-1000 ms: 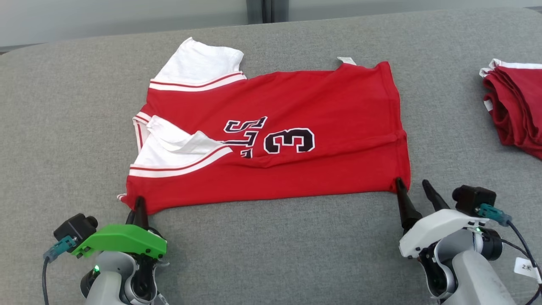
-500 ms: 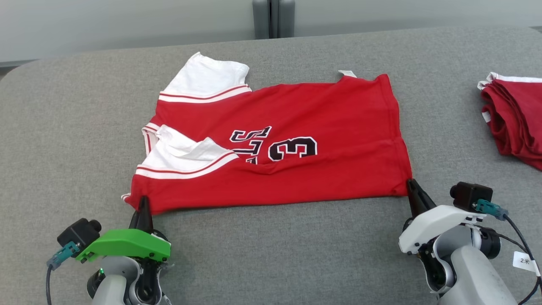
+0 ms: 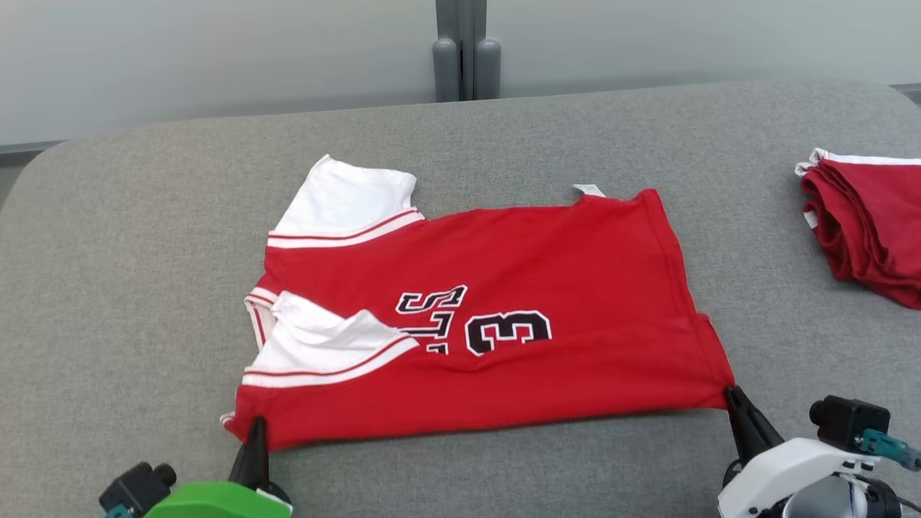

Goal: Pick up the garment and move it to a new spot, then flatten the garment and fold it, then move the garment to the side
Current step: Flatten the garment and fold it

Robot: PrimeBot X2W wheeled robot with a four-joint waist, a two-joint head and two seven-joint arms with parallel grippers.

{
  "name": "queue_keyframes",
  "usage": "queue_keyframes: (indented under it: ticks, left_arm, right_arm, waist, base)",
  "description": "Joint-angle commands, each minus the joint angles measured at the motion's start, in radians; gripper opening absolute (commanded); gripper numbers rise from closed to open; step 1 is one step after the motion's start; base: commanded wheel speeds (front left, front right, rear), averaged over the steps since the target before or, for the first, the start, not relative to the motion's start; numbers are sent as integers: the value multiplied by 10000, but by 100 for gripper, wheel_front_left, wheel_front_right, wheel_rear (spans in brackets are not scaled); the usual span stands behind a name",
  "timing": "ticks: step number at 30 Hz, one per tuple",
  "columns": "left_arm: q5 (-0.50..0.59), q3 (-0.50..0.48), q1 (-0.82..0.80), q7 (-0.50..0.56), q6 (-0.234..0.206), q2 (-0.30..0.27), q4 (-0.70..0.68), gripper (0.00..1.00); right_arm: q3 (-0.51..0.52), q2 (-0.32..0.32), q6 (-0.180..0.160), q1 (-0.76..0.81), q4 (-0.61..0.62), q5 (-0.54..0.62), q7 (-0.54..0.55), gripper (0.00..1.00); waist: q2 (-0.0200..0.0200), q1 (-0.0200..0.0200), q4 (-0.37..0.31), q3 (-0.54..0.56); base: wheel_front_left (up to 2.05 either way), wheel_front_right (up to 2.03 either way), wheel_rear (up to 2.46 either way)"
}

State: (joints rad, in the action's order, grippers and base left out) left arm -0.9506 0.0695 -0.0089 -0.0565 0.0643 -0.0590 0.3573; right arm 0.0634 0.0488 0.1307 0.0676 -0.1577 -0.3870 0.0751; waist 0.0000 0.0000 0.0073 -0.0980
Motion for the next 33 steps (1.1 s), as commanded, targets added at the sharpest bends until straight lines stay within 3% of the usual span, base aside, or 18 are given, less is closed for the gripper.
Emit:
queue_keyframes:
  ticks: [1,6,7,8,9,16,21,33]
  left_arm:
    - [-84,27,365,95,-158,-57,-145,0]
    - [290,192,872,145,-590,-159,-381,0]
    - [388,182,915,55,-663,-181,-463,14]
    - [519,180,936,-20,-746,-257,-541,64]
    - [677,181,936,-98,-806,-368,-605,100]
    - [1402,-146,442,-321,-1282,-1361,-1195,100]
    - [2356,317,-771,208,-1365,-2327,-1533,100]
    - [4422,2228,-6111,3025,-377,-4091,-650,100]
  right_arm:
    - [45,31,0,279,222,-106,108,0]
    - [121,33,0,730,551,-34,359,0]
    - [146,31,0,787,556,80,413,31]
    - [181,31,0,826,579,132,428,81]
    - [254,38,0,850,599,110,382,100]
    - [649,30,0,590,983,426,205,100]
    - [610,24,0,75,1322,713,25,100]
    - [-808,27,0,-2146,1506,1168,-67,100]
  waist:
    - [0,0,-12,-34]
    - [0,0,-44,-133]
    - [0,0,-48,-154]
    - [0,0,-55,-171]
    - [0,0,-66,-186]
    - [0,0,-355,-457]
    - [0,0,-611,-846]
    - [0,0,-1675,-2764]
  base:
    - [0,0,0]
    - [0,0,0]
    - [0,0,0]
    - [0,0,0]
    - [0,0,0]
    - [0,0,0]
    - [0,0,0]
    - [0,0,0]
